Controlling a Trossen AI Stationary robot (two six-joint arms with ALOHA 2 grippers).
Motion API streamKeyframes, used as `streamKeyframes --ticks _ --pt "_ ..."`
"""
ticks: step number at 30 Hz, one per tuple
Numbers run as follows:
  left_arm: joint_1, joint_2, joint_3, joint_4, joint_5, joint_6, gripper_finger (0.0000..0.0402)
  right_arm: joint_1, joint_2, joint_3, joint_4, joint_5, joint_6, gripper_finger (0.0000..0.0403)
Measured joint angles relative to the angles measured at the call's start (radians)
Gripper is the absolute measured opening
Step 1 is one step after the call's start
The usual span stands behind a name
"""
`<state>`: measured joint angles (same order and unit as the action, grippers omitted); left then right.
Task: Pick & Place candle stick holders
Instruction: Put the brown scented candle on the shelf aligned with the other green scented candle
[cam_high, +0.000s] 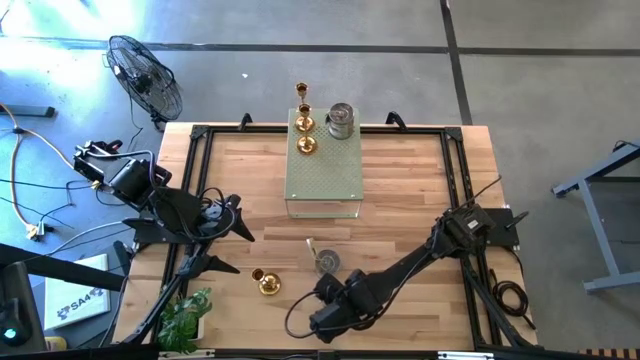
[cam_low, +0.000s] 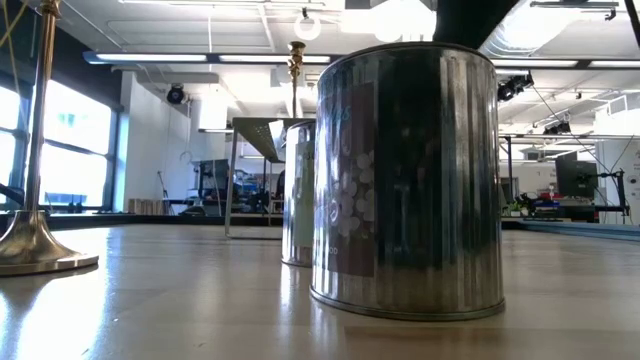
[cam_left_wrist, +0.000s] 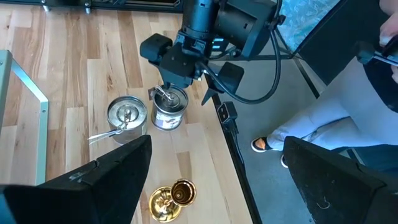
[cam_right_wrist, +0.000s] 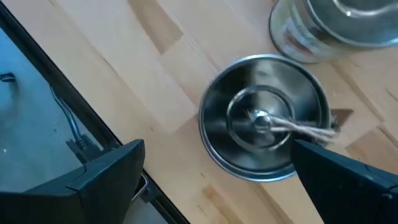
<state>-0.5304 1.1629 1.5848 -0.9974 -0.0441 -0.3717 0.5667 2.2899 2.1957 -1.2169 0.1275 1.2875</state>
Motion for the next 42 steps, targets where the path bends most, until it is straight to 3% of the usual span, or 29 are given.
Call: streamKeyframes --ticks 18,42 --pt "0.0 0.0 0.0 0.0 0.0 0.0 0.0359 -0.02 0.001 0.004 -0.099 0.008 -0.03 0.0394" --pt "0.0 0.0 0.0 0.0 0.0 0.0 0.0359 -0.042 0.026 -0.002 -0.059 -0.038 -0.118 0.0394"
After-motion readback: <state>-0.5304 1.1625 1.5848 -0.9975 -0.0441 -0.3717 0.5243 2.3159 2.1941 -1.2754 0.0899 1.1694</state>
